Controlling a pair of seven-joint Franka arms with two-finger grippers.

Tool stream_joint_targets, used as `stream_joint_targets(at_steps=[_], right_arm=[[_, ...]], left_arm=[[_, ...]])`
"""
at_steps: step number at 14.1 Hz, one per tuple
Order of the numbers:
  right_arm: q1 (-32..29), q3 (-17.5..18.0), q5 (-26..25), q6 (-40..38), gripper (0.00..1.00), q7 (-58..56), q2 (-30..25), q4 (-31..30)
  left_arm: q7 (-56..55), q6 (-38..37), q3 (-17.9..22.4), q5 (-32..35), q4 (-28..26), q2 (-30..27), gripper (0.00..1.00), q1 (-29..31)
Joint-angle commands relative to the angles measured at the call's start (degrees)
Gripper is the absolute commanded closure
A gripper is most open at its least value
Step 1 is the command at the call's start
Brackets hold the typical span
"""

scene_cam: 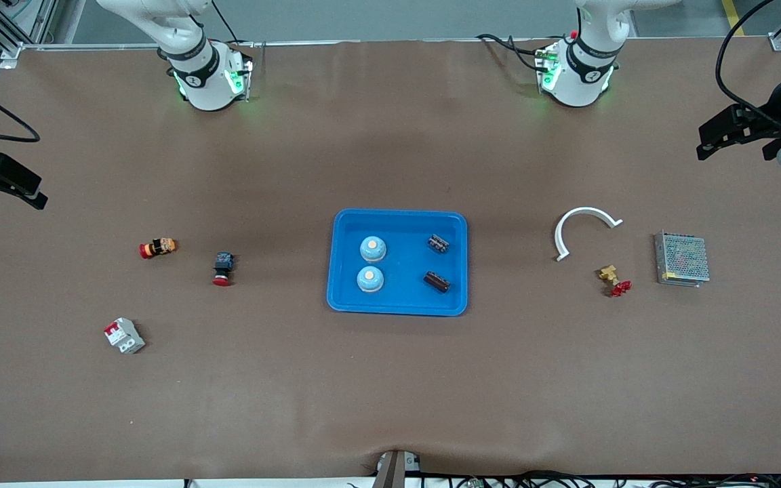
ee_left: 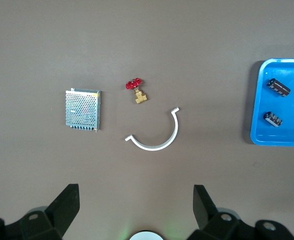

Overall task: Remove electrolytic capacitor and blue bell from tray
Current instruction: 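Move both grippers from rest toward the blue tray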

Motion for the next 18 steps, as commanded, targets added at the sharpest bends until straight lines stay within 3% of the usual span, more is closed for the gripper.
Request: stream_joint_targets(at_steps=[1,8,12,18], right_arm=[[0.1,-0.1,-0.5,-0.8,0.0,-0.7,-0.4,0.3],[0.7,0.2,-0.7,-0.5,0.0,-0.2,-0.4,0.3],[5.1,0.1,0.0,0.8,0.0,2.0,0.8,0.2],[12.3,0.1,0.0,5.8,0.0,14.9,5.9,0.2]], left_arm=[[0.3,-0.7,-0.2,1.4,0.3,-0.5,0.0,-0.1],[0.3,-0.7,-0.2,1.4,0.3,0.8,0.0,0.1],[-0.6,-0.7,-0.3,1.5,-0.2,2.2,0.0,-0.1],[-4.9,-0.1,-0.6,1.3,-1.5,2.5,0.0,-0.3]])
